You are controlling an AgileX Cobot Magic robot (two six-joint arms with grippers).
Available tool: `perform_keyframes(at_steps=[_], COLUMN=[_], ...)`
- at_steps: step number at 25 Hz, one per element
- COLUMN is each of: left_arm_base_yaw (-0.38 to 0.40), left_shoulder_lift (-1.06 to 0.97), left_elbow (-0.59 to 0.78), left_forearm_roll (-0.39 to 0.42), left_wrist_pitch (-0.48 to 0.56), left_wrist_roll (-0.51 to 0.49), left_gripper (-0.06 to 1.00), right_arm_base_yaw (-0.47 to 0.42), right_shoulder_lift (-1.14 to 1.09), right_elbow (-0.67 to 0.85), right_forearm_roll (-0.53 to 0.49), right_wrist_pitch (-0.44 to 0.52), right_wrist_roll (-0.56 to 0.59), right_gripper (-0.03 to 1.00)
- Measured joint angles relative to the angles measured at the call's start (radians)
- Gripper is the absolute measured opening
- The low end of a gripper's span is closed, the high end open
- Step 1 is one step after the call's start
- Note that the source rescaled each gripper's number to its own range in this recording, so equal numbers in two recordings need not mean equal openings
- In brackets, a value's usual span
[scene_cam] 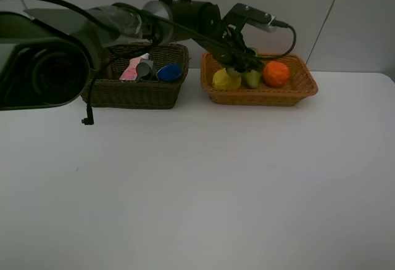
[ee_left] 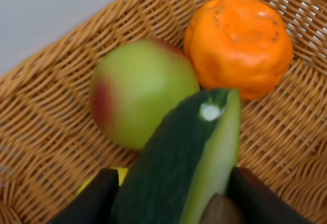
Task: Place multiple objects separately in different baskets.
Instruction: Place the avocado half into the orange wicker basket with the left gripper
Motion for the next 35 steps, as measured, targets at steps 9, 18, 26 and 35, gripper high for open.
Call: perform_keyframes(at_steps=[9, 18, 26, 35], left_arm_base_yaw=[0.000, 0.000, 0.000, 0.000], left_shoulder_lift=[0.000, 0.000, 0.000, 0.000], left_elbow=[0.000, 0.000, 0.000, 0.000], left_forearm_roll=[0.004, 0.004, 0.007, 0.049], left_wrist_pitch=[-0.017, -0.017, -0.017, -0.017], left_wrist_roll=[0.017, 0.052, 0.071, 0.073], left_gripper=[0.60, 0.60, 0.60, 0.60], right_arm_base_yaw=[0.000, 0.000, 0.000, 0.000], right_shoulder_lift=[0.000, 0.000, 0.000, 0.000], right_elbow=[0.000, 0.000, 0.000, 0.000], right_forearm_roll=[0.000, 0.000, 0.000, 0.000], right_wrist_pitch=[0.000, 0.000, 0.000, 0.000], right_wrist_roll=[0.000, 0.000, 0.000, 0.000], right_gripper=[1.00, 1.00, 1.00, 1.00])
